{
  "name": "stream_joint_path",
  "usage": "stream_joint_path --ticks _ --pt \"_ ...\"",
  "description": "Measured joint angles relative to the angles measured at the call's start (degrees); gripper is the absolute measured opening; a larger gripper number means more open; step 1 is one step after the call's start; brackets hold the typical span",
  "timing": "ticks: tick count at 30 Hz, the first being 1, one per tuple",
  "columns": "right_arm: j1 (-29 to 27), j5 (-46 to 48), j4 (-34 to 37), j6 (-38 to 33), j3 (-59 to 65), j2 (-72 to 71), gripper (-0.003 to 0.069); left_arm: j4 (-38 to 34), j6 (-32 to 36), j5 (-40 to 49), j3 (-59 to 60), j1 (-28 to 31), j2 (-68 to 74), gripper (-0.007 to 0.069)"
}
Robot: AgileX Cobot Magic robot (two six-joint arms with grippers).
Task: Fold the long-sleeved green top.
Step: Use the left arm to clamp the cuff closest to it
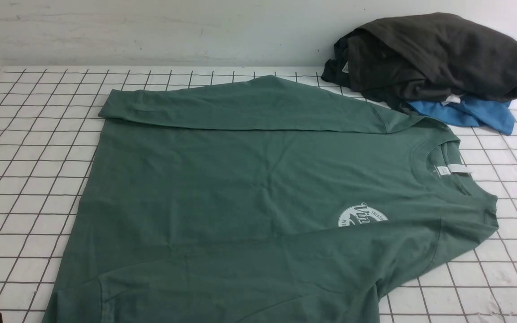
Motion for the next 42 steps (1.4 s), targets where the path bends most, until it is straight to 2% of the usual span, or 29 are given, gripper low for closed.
stream_joint_path --ticks 5,10,14,16,20,22,23,26,28,31,32,37,39,41,42 --pt "0.0 0.0 -0.1 0.0 0.0 0.0 -0.0014 0.0 0.0 -0.2 0.0 0.0 0.0 -0.0007" --pt "0.0 -3.8 1.3 0.5 0.2 0.0 -0.0014 0.0 0.0 -6.2 0.1 0.0 0.0 -0.0007" --pt "0.0 -13.3 2.0 0.6 0.2 0.0 -0.0014 0.0 0.0 -16.8 0.2 0.0 0.0 -0.0007" --pt "0.0 -21.0 2.1 1.1 0.2 0.0 -0.0014 0.0 0.0 -25.8 0.2 0.0 0.0 -0.0007" --pt "0.0 -31.6 2.1 6.0 0.2 0.0 -0.0014 -0.1 -0.2 -35.9 0.2 0.0 0.0 -0.0007" --pt "0.0 -36.6 2.1 9.6 0.2 0.0 -0.0014 -0.1 -2.1 -42.4 0.2 0.0 0.0 -0.0007" --pt "0.0 -37.0 2.1 10.2 0.2 0.0 -0.0014 -0.1 -2.4 -42.9 0.2 0.0 0.0 -0.0007" --pt "0.0 -42.5 1.7 13.7 0.0 0.0 -0.0014 -0.2 -8.0 -50.7 -0.5 0.0 0.1 -0.0007" --pt "0.0 -40.5 0.7 13.9 -1.7 0.0 -0.0014 -0.2 -9.5 -49.2 -3.7 0.0 1.3 -0.0007" --pt "0.0 -33.6 -3.3 11.8 -10.7 3.2 -0.0014 -0.2 -9.2 -40.0 -14.3 0.0 8.2 -0.0007" --pt "0.0 -30.5 -5.6 10.7 -14.4 6.1 -0.0014 -0.2 -8.3 -34.4 -19.3 0.0 12.3 -0.0007" --pt "0.0 -11.0 -12.9 7.4 -29.4 21.6 -0.0012 -0.2 -6.3 -19.1 -33.0 0.0 30.1 -0.0007" --pt "0.0 -3.3 -13.2 7.0 -33.6 28.4 -0.0011 -0.5 -6.1 -10.7 -36.9 0.0 37.3 -0.0007" --pt "0.0 7.7 -11.5 5.0 -37.2 37.1 -0.0011 -2.5 -6.1 2.0 -39.8 0.0 46.2 -0.0007" --pt "0.0 8.6 -11.2 5.0 -37.5 37.8 -0.0011 -3.0 -6.1 3.1 -40.2 0.0 46.9 -0.0007"
